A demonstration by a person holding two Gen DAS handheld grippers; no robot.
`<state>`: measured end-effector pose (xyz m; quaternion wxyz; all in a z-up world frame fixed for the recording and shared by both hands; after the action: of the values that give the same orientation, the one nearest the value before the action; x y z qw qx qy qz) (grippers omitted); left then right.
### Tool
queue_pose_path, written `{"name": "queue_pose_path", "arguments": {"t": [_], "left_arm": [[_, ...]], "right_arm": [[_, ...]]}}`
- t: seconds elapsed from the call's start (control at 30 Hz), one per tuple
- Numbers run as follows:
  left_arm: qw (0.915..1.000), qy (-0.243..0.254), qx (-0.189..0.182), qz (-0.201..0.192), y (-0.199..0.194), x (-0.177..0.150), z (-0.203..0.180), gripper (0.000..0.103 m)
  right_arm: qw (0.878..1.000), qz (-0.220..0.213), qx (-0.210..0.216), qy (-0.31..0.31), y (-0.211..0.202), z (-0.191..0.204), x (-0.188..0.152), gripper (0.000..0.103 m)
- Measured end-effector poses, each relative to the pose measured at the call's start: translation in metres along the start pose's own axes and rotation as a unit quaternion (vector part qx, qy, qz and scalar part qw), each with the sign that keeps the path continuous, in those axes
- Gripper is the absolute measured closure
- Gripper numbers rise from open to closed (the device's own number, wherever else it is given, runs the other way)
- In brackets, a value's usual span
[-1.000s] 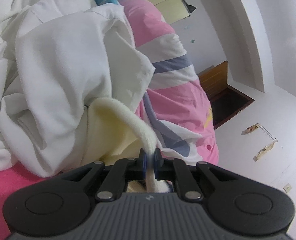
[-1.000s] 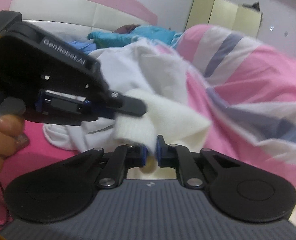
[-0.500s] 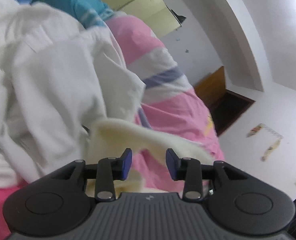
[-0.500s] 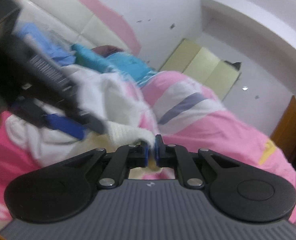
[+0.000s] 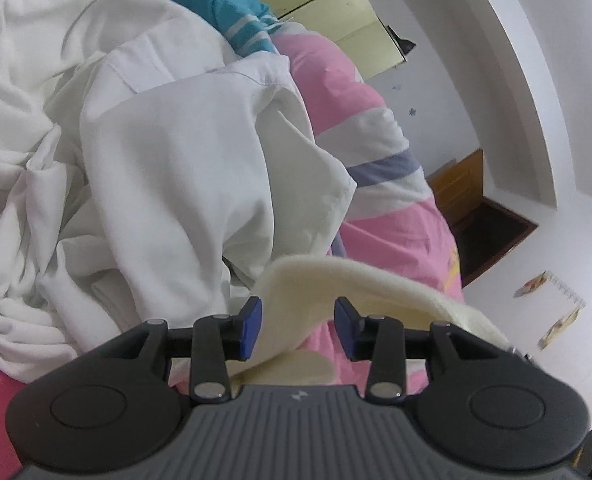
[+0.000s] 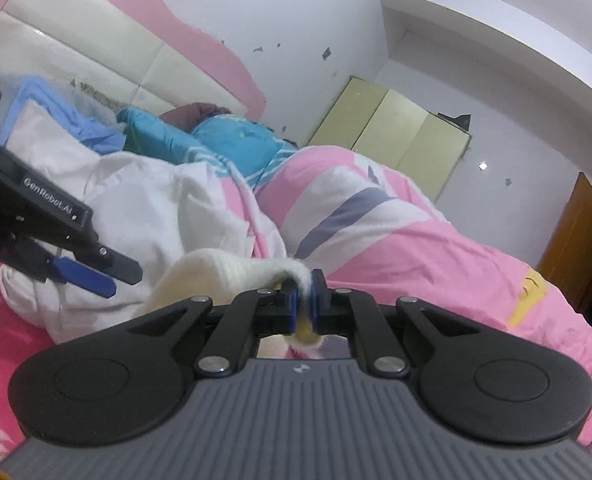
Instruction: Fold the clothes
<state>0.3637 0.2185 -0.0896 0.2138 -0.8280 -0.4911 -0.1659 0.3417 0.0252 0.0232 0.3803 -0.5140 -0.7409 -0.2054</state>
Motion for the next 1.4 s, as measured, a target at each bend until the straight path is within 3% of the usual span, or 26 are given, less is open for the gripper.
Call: {"name": "queue_pose_path", "arguments": {"t": [0.07,0.2,0.43,0.77,0.93,1.17,1.4], "left_arm": [[0.9995,0.03,0.008,0.001,0.001,-0.003,-0.007,0.048],[0.9944,0.099,0.036,0.009,0.008,-0.015,-0.018,0.044],[0.9847,0.163,0.057,0.023,0.015,-0.034,-0.029,0.042],[0.9867,0.157,0.042,0.01,0.007,-0.028,-0.037,0.038],[0.9892,0.145,0.024,0.0,0.0,-0.022,-0.04,0.037],[0.9933,0.11,0.035,-0.007,0.002,-0.018,-0.031,0.038],[0.9976,0.049,0.045,-0.017,-0.002,-0.007,-0.013,0.039]], "right_arm": [[1.0,-0.008,-0.011,-0.013,-0.003,0.0,0.002,0.098],[0.997,-0.039,-0.048,-0.045,-0.01,-0.011,0.019,0.098],[0.988,-0.091,-0.083,-0.091,-0.021,-0.027,0.057,0.098],[0.969,-0.183,-0.102,-0.131,-0.033,-0.041,0.13,0.098],[0.965,-0.225,-0.061,-0.123,-0.023,-0.033,0.162,0.098],[0.95,-0.275,0.04,-0.145,-0.003,0.008,0.194,0.098],[0.929,-0.288,0.133,-0.189,0.023,0.062,0.214,0.098]]}}
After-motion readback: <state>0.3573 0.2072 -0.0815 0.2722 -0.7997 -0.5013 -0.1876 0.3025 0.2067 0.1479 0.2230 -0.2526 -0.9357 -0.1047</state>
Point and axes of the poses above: each gripper's, at about its wrist camera, not at the fingertips, and y roughly the way its jaws point, z to its left, x to its top, the point moved 7 cm from there along y, roughly the way its jaws point, and after that the axes turned 6 degrees about -y, right-handed, at the moved point
